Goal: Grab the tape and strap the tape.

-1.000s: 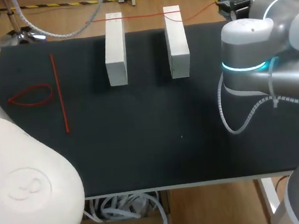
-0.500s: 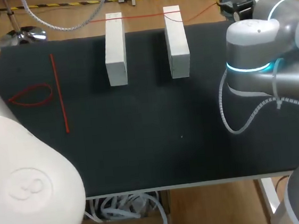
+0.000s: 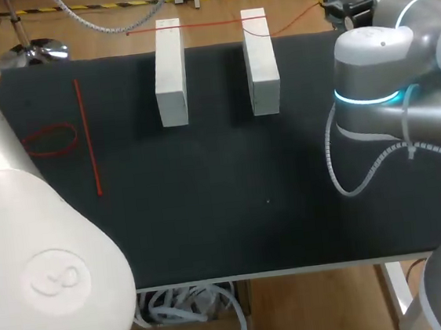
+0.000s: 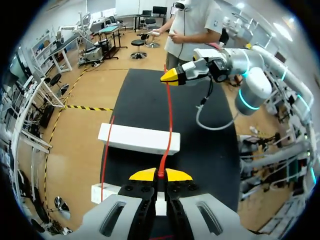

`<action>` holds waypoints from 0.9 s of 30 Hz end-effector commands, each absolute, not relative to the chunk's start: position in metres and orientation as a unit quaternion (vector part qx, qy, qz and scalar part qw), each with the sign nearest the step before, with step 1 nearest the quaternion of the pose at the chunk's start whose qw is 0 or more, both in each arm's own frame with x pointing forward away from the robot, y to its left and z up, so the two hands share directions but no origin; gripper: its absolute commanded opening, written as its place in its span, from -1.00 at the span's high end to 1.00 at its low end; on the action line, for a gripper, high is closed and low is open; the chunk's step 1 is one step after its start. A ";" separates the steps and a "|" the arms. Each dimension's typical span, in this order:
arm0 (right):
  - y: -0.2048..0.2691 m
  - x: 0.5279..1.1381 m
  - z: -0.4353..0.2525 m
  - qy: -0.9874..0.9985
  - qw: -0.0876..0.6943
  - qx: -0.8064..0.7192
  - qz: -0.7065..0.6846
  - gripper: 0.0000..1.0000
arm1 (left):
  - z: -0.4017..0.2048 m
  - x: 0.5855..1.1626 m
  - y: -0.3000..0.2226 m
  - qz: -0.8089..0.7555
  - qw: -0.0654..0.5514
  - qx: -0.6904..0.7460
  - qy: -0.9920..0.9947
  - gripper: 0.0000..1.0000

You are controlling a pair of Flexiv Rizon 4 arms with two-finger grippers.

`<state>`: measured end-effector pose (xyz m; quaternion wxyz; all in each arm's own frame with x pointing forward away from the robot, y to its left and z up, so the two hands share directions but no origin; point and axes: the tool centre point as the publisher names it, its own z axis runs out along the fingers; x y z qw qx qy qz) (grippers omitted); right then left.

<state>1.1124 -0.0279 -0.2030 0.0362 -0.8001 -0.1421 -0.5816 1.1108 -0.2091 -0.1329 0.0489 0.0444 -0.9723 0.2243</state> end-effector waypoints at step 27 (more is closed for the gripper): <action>-0.030 1.114 -0.196 -0.163 0.030 -0.794 -0.585 1.00 | -0.125 1.109 -0.227 0.122 0.020 0.042 -0.991 1.00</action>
